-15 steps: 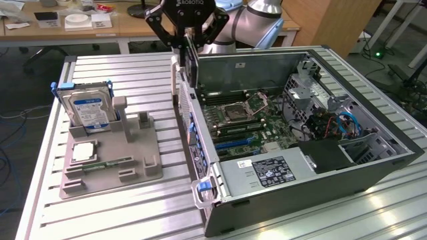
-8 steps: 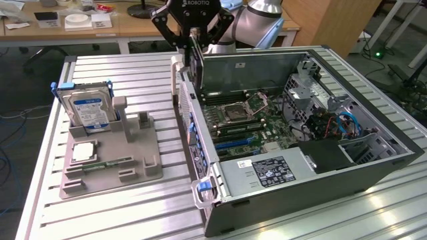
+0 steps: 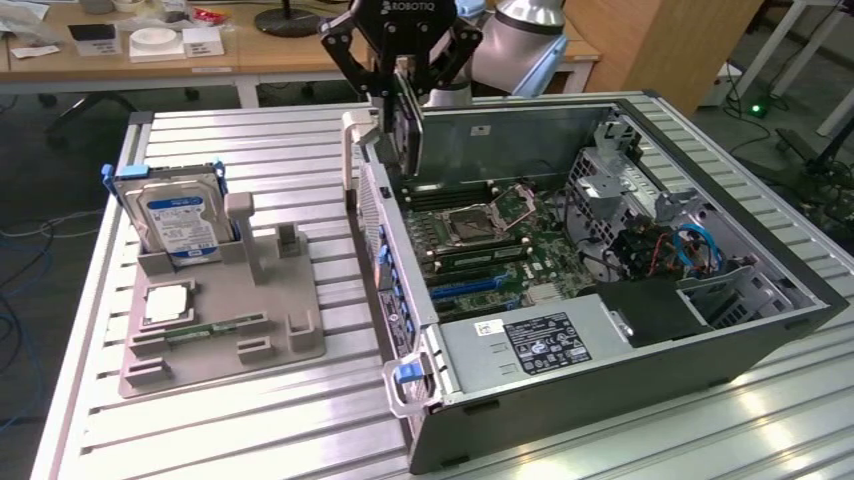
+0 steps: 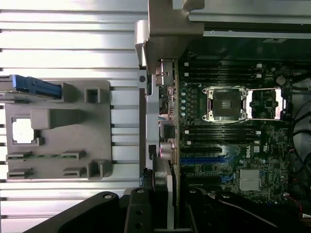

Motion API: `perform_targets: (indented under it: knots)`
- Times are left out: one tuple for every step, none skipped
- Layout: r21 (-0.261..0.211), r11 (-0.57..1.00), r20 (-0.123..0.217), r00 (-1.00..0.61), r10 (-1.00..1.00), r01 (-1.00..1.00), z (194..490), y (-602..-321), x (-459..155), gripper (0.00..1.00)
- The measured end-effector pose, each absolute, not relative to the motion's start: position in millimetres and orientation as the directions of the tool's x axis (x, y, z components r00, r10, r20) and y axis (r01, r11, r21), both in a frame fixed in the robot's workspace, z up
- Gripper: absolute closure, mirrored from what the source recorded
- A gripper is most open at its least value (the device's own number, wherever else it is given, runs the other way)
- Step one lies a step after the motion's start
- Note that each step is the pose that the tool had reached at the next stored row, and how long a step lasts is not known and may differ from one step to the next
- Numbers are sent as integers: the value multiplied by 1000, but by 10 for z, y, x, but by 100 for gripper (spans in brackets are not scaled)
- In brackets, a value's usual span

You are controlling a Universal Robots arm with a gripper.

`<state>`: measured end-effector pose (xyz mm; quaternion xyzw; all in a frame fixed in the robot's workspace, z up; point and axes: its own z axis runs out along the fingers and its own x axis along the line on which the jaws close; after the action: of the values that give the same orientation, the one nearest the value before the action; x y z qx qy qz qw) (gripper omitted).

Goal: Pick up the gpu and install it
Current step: 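Pick up the gpu and move the gpu toward the slot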

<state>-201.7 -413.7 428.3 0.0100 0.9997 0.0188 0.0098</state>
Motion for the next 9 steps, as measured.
perform_targets:
  knots:
    - [38, 999, -19, -1000, 20, 20, 4283, -4137, -2001, 72]
    - [38, 999, -19, -1000, 20, 20, 4282, -4137, -1982, 72]
    - [38, 999, -19, -1000, 20, 20, 4281, -4137, -1966, 72]
    - [38, 999, -19, -1000, 20, 20, 4280, -4137, -1953, 72]
    - [38, 999, -19, -1000, 20, 20, 4278, -4137, -1945, 72]
    - [38, 999, -19, -1000, 21, 20, 4277, -4137, -1933, 72]
    - [38, 999, -19, -1000, 20, 20, 4276, -4137, -1920, 72]
    - [38, 999, -19, -1000, 21, 20, 4275, -4137, -1904, 72]
    - [38, 999, -19, -1000, 20, 20, 4274, -4137, -1886, 72]
